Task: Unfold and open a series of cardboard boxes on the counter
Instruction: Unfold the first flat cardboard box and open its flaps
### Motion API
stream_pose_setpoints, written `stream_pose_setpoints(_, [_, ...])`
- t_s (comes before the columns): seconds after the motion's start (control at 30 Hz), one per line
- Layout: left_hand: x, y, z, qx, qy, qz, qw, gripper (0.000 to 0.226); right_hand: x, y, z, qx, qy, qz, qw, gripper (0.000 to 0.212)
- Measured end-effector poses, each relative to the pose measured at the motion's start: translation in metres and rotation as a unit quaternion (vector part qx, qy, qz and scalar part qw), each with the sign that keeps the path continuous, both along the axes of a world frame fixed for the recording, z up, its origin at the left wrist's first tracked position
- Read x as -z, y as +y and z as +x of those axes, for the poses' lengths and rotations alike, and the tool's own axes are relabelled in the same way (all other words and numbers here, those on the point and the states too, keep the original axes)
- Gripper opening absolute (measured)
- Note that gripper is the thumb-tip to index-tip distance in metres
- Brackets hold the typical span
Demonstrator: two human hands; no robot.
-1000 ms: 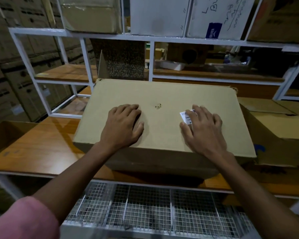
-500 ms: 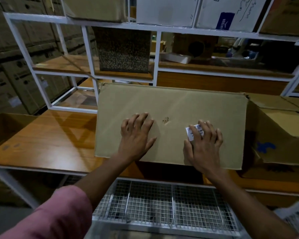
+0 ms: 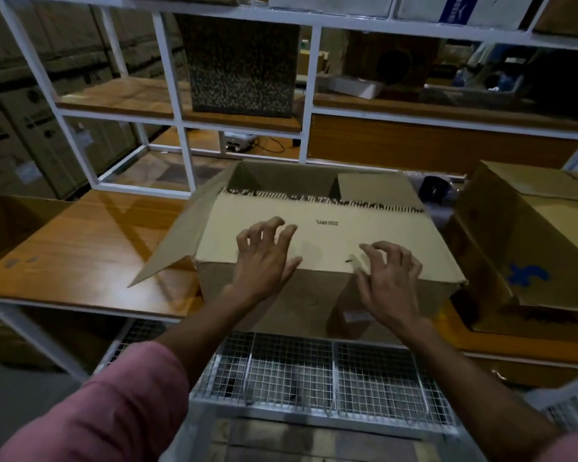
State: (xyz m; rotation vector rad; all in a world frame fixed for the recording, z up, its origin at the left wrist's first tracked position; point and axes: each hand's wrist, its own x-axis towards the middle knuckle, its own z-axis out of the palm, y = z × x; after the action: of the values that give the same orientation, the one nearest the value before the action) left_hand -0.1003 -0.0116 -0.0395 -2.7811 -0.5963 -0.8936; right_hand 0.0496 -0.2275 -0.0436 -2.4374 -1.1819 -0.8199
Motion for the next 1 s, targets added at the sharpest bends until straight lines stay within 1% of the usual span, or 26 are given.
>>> stream_pose_setpoints(0.17, [-0.004, -0.001, 0.011, -0.006, 0.085, -0.073, 0.994, 0.057, -0.001, 0.011, 0.008, -0.01, 0.057, -0.045, 0.997, 0.03])
stream_pose_setpoints(0.37, [0.001, 0.004, 0.02, -0.021, 0.116, -0.068, 0.991, 0.058, -0.01, 0.018, 0.02, -0.011, 0.099, -0.098, 0.99, 0.033])
stream_pose_setpoints(0.57, [0.004, 0.019, 0.02, -0.013, 0.104, -0.049, 0.993, 0.054, -0.018, 0.029, 0.028, -0.028, 0.107, -0.151, 0.982, 0.041])
stream_pose_setpoints(0.7, [-0.004, 0.03, 0.033, -0.023, 0.117, -0.098, 0.988, 0.05, -0.02, 0.044, 0.035, -0.038, 0.14, -0.159, 0.977, 0.043])
stream_pose_setpoints(0.8, [-0.014, 0.035, 0.052, -0.03, 0.14, -0.113, 0.983, 0.048, -0.023, 0.058, 0.043, -0.041, 0.157, -0.16, 0.974, 0.042])
stream_pose_setpoints(0.83, [-0.014, 0.037, 0.056, -0.03, 0.134, -0.115, 0.984, 0.048, -0.024, 0.064, 0.045, -0.041, 0.162, -0.162, 0.972, 0.042])
stream_pose_setpoints(0.93, [-0.005, 0.042, 0.062, -0.041, 0.079, -0.124, 0.988, 0.043, -0.024, 0.082, 0.052, -0.037, 0.174, -0.169, 0.969, 0.044])
stream_pose_setpoints(1.0, [-0.001, 0.043, 0.065, -0.055, 0.066, -0.127, 0.988, 0.04, -0.021, 0.093, 0.057, -0.038, 0.186, -0.174, 0.966, 0.045])
